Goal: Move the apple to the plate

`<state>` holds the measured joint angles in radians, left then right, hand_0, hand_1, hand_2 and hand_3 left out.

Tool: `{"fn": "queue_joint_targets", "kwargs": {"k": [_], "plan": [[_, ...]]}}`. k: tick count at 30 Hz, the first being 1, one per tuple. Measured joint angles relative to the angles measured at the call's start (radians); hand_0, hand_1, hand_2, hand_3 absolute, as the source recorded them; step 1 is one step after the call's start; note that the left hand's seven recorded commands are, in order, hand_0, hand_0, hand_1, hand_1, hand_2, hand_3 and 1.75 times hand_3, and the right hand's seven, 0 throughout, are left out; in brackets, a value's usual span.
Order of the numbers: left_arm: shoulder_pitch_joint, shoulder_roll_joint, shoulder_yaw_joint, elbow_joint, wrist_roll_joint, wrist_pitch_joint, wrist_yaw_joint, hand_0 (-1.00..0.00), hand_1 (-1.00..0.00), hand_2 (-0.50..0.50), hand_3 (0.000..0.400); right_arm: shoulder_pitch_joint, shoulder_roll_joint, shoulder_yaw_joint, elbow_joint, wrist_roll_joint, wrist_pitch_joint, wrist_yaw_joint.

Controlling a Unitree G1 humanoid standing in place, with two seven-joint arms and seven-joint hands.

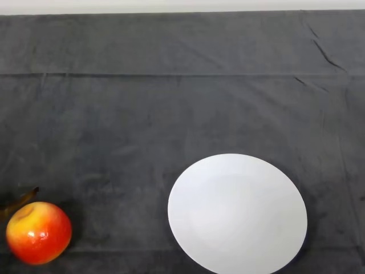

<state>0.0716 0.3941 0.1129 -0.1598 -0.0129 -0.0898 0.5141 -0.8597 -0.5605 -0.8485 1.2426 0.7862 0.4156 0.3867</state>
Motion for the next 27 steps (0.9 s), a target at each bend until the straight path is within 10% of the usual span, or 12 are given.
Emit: {"fn": "queue_joint_targets", "kwargs": {"k": [27], "plan": [[-0.025, 0.003, -0.1, -0.158, 0.034, 0.126, -0.059, 0.0, 0.0, 0.0, 0.0, 0.0, 0.0, 0.0002, -0.013, 0.0, 0.0, -0.0001]]}}
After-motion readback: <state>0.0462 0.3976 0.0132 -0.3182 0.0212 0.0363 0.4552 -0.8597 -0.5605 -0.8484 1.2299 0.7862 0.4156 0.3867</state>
